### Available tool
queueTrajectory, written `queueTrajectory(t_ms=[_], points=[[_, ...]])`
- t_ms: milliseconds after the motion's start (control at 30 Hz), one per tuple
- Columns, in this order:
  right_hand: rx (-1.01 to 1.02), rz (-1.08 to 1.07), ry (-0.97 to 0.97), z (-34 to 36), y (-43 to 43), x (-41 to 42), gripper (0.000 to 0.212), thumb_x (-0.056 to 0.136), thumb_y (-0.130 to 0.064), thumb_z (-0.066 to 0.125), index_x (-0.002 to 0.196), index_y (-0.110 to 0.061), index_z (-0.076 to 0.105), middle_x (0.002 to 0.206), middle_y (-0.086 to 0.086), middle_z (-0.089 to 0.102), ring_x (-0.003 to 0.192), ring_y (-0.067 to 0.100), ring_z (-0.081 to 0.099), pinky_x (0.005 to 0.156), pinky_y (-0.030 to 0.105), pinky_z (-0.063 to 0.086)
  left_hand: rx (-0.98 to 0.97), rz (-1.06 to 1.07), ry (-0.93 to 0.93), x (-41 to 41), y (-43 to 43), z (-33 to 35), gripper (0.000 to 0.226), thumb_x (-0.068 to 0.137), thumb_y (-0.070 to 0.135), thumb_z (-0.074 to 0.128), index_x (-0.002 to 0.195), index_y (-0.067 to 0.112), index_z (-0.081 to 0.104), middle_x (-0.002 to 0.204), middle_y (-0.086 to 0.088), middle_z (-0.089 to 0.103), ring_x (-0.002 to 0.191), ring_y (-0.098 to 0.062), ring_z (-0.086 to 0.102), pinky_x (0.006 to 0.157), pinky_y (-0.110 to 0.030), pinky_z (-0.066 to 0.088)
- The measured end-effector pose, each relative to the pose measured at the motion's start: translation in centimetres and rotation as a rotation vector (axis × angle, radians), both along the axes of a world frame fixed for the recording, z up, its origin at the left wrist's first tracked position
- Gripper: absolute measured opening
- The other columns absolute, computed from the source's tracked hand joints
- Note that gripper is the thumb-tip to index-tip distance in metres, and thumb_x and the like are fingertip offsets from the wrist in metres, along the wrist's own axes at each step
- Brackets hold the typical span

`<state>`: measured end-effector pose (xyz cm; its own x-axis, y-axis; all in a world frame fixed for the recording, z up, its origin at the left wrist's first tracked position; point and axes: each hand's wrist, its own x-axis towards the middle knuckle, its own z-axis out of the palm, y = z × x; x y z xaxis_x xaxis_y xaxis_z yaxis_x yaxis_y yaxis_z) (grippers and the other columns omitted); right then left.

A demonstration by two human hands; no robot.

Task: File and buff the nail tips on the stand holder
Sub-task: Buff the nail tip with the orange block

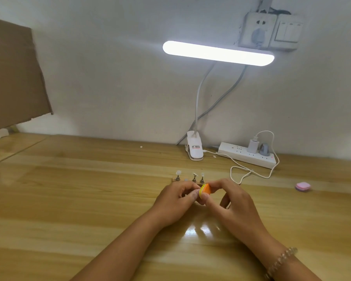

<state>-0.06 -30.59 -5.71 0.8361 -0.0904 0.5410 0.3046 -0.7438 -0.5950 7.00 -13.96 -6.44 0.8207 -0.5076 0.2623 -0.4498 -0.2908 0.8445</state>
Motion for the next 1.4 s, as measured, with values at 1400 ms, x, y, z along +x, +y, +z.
queueTrajectory(t_ms=[1400], points=[[-0.034, -0.076, -0.002, 0.4, -0.1, 0.0, 0.017, 0.082, -0.042, 0.07, 0.094, -0.032, 0.064, 0.091, -0.016, 0.064, 0.062, 0.007, 0.052, 0.071, 0.034, 0.049, -0.117, -0.014, 0.067, 0.2, -0.2, -0.5, 0.019, 0.097, 0.012, 0.061, 0.095, 0.025, 0.075, 0.084, 0.012, 0.074, 0.068, -0.035, 0.063, 0.061, -0.032, 0.05]])
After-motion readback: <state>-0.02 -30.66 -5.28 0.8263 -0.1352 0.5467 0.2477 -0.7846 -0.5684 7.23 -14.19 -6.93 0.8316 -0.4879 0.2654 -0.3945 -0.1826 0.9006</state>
